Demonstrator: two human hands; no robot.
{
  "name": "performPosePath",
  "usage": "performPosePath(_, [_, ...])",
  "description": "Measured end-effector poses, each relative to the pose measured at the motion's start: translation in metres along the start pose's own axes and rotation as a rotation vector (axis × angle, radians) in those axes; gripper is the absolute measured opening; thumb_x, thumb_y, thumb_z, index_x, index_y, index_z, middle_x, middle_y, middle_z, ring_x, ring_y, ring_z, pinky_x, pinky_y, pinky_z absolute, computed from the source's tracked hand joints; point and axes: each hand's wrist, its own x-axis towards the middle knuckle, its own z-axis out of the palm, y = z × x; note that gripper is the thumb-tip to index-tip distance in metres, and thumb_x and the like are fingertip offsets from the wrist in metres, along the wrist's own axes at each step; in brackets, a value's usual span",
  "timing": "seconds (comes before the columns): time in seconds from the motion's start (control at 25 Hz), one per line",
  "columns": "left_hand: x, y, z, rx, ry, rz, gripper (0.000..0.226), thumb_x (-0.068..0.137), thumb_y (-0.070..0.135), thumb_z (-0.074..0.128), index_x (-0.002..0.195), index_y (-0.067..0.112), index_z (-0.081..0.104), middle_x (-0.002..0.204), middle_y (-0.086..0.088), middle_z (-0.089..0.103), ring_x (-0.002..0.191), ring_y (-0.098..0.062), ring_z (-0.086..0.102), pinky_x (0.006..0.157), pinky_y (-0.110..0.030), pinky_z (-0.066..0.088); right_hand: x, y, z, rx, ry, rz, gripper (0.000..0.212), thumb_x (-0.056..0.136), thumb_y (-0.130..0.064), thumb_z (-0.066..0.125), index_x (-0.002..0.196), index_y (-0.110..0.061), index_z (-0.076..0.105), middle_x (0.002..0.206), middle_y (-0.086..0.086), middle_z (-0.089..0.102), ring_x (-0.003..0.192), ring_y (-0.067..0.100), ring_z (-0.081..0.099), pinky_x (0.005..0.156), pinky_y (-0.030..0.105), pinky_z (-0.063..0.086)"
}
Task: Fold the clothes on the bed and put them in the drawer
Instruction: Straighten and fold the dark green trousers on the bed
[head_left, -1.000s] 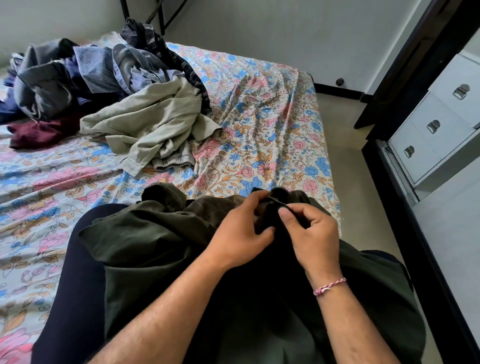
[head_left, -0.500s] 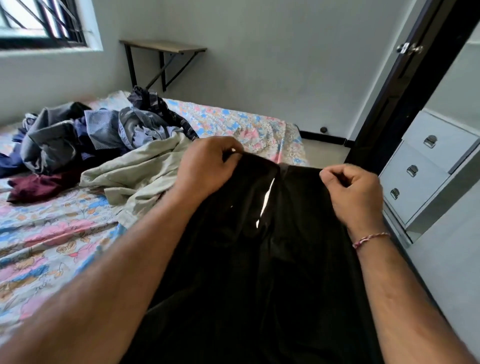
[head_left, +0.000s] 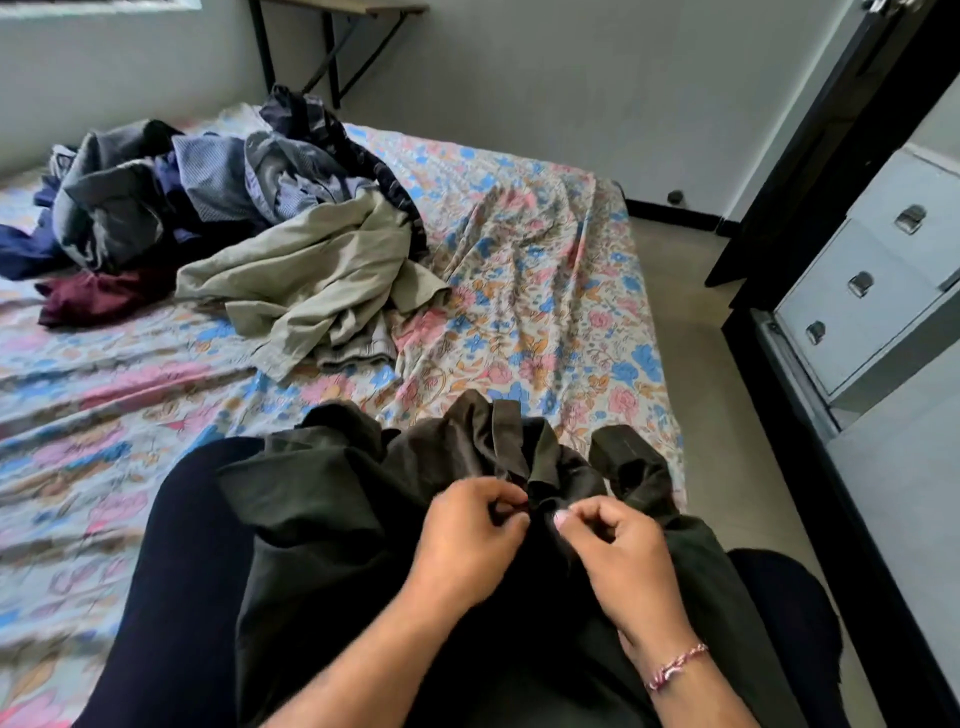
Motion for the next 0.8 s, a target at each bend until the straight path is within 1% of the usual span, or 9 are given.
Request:
performPosePath(0.08, [0.010, 0.004, -0.010, 0.402, 0.028, 0.150, 0.015, 0.095, 0.030, 0.062, 0.106, 0.036, 0.069, 0.102, 0.012, 0.069, 0.095, -0.017, 0.068, 0.079, -0.031, 0.054, 0.003, 0.001, -0.001, 0.146, 0.088, 0.056, 0.014, 0.091, -0.019, 0.078, 0.077, -0.017, 0.074, 0.077, 0.001, 0.074, 0.074, 0.015, 0.068, 0.072, 0.027, 0.055])
performPosePath(0.16, [0.015, 0.014, -0.024, 0.521, 0.102, 0.123, 0.016, 0.100, 0.032, 0.051, 0.113, 0.037, 0.058, 0.102, 0.006, 0.071, 0.094, -0.028, 0.068, 0.072, -0.037, 0.052, 0.005, 0.000, -0.004, 0.244, 0.158, 0.071, 0.012, 0.092, -0.019, 0.076, 0.080, -0.017, 0.074, 0.078, 0.003, 0.075, 0.076, 0.019, 0.069, 0.074, 0.031, 0.057])
performPosePath(0.24, [0.013, 0.018, -0.033, 0.528, 0.200, 0.150, 0.020, 0.101, 0.029, 0.051, 0.117, 0.039, 0.059, 0.099, 0.007, 0.073, 0.091, -0.027, 0.069, 0.068, -0.036, 0.049, 0.005, 0.001, -0.007, 0.320, 0.199, 0.079, 0.014, 0.093, -0.015, 0.075, 0.079, -0.014, 0.073, 0.072, 0.004, 0.071, 0.070, 0.020, 0.062, 0.070, 0.028, 0.054])
performPosePath(0.36, [0.008, 0.017, -0.040, 0.361, 0.257, 0.182, 0.026, 0.093, 0.022, 0.059, 0.106, 0.041, 0.071, 0.099, 0.019, 0.071, 0.088, -0.009, 0.067, 0.072, -0.035, 0.054, 0.004, 0.002, -0.011, 0.481, 0.237, 0.102, 0.025, 0.094, -0.007, 0.067, 0.070, -0.010, 0.063, 0.068, 0.005, 0.054, 0.071, 0.020, 0.047, 0.069, 0.031, 0.046])
performPosePath(0.52, [0.006, 0.023, -0.038, 0.014, 0.013, -0.029, 0.024, 0.095, 0.037, 0.060, 0.079, 0.037, 0.077, 0.078, 0.015, 0.074, 0.077, -0.006, 0.068, 0.075, -0.041, 0.058, 0.006, -0.002, -0.018, 0.631, 0.227, 0.169, 0.027, 0.095, -0.007, 0.058, 0.068, -0.013, 0.057, 0.073, 0.004, 0.049, 0.078, 0.023, 0.044, 0.076, 0.039, 0.040])
performPosePath(0.56, [0.007, 0.027, -0.042, 0.087, -0.065, -0.022, 0.030, 0.100, 0.046, 0.058, 0.079, 0.035, 0.076, 0.074, 0.011, 0.073, 0.076, -0.009, 0.068, 0.074, -0.041, 0.057, 0.008, -0.007, -0.021, 0.595, 0.185, 0.166, 0.025, 0.096, -0.009, 0.058, 0.071, -0.010, 0.057, 0.074, 0.005, 0.051, 0.079, 0.022, 0.047, 0.077, 0.038, 0.042])
performPosePath(0.64, [0.028, 0.034, -0.054, 0.434, -0.210, 0.108, 0.036, 0.101, 0.056, 0.056, 0.086, 0.031, 0.076, 0.071, 0.006, 0.070, 0.071, -0.012, 0.066, 0.068, -0.037, 0.055, 0.028, -0.024, -0.030, 0.486, 0.084, 0.117, 0.022, 0.098, -0.014, 0.060, 0.076, -0.009, 0.061, 0.075, 0.002, 0.058, 0.078, 0.017, 0.055, 0.076, 0.033, 0.048])
performPosePath(0.72, [0.072, 0.055, -0.068, 0.704, -0.275, 0.236, 0.030, 0.100, 0.050, 0.061, 0.091, 0.025, 0.075, 0.076, 0.008, 0.069, 0.074, -0.015, 0.065, 0.069, -0.034, 0.055, 0.064, -0.051, -0.041, 0.432, 0.047, 0.077, 0.018, 0.095, -0.019, 0.065, 0.081, -0.008, 0.066, 0.076, 0.003, 0.062, 0.075, 0.016, 0.059, 0.070, 0.031, 0.051])
performPosePath(0.8, [0.124, 0.087, -0.085, 0.786, -0.273, 0.279, 0.020, 0.098, 0.042, 0.065, 0.090, 0.025, 0.072, 0.081, 0.008, 0.066, 0.082, -0.018, 0.064, 0.072, -0.033, 0.051, 0.107, -0.085, -0.051, 0.358, 0.131, 0.006, 0.022, 0.087, -0.025, 0.067, 0.078, -0.005, 0.062, 0.073, 0.010, 0.053, 0.071, 0.020, 0.051, 0.066, 0.036, 0.041])
